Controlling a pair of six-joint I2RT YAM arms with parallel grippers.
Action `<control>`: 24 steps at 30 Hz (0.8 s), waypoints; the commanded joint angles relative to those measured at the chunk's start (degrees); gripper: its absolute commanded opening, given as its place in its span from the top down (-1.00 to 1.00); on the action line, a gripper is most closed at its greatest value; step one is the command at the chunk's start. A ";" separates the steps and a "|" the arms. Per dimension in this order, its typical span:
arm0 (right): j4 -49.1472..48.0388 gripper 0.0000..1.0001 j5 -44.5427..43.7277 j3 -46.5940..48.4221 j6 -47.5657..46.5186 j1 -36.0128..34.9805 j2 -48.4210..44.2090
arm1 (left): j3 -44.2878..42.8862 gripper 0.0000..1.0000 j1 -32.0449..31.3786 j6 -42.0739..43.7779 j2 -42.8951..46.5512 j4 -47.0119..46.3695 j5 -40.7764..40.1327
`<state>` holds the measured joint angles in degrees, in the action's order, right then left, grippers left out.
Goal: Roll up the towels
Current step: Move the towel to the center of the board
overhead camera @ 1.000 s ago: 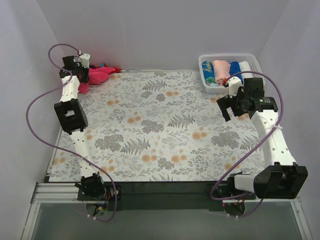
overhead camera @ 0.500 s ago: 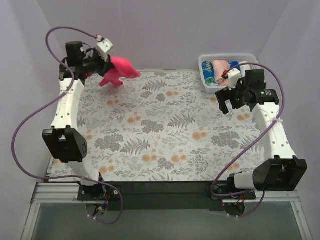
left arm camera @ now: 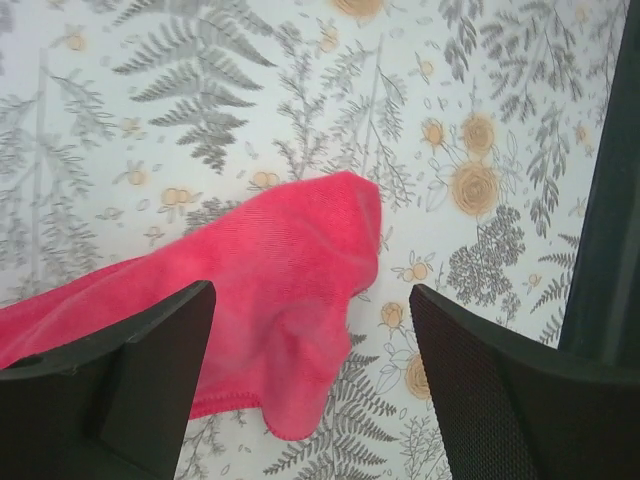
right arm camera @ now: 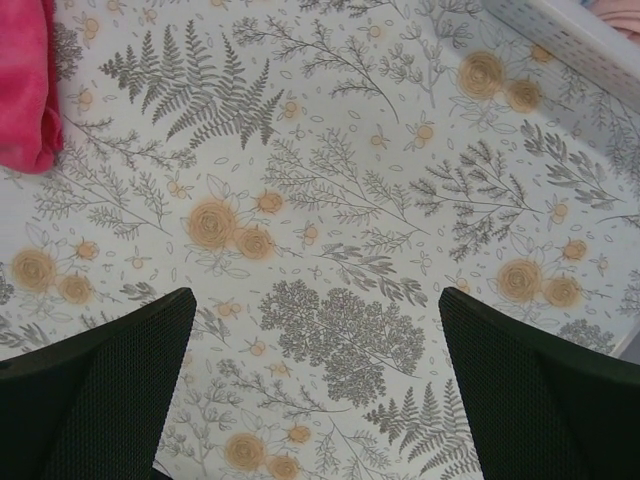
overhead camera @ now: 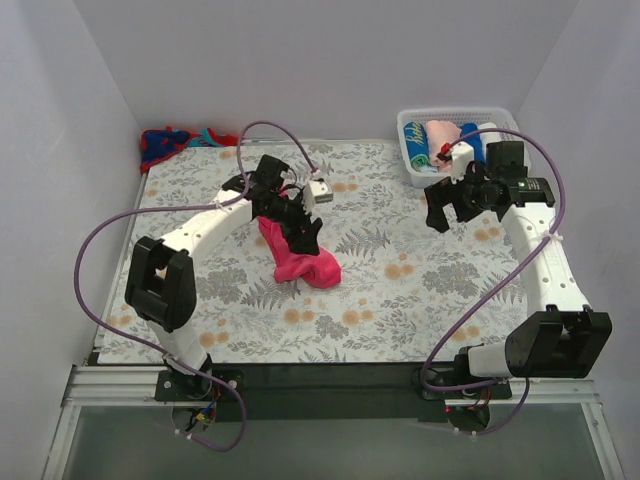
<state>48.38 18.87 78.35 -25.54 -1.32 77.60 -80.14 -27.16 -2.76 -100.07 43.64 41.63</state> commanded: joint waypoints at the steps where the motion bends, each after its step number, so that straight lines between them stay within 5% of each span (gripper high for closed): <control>1: 1.19 -0.91 4.94 -1.26 0.84 -1.74 1.15 | -6.07 -0.45 7.80 -5.22 1.73 -1.88 0.47; 6: -0.65 -0.65 6.44 -3.90 1.89 -8.95 2.46 | -15.21 -0.14 19.85 -10.42 -10.12 -2.42 -4.50; 14: -4.87 -0.52 2.85 8.01 4.62 -26.44 16.84 | -27.60 -0.13 23.29 -15.34 -25.32 -4.88 -13.76; 20: -6.63 -0.57 -0.84 20.86 6.64 -35.05 30.12 | -28.23 -0.06 23.29 -17.54 -29.83 -9.09 -14.82; 24: -8.39 -0.63 -3.75 27.36 7.70 -39.18 36.82 | -28.24 0.42 23.29 -16.40 -31.94 -8.57 -17.01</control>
<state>42.17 18.04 100.09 -19.46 -38.26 111.59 -106.61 -3.73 -19.35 -132.57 36.32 26.81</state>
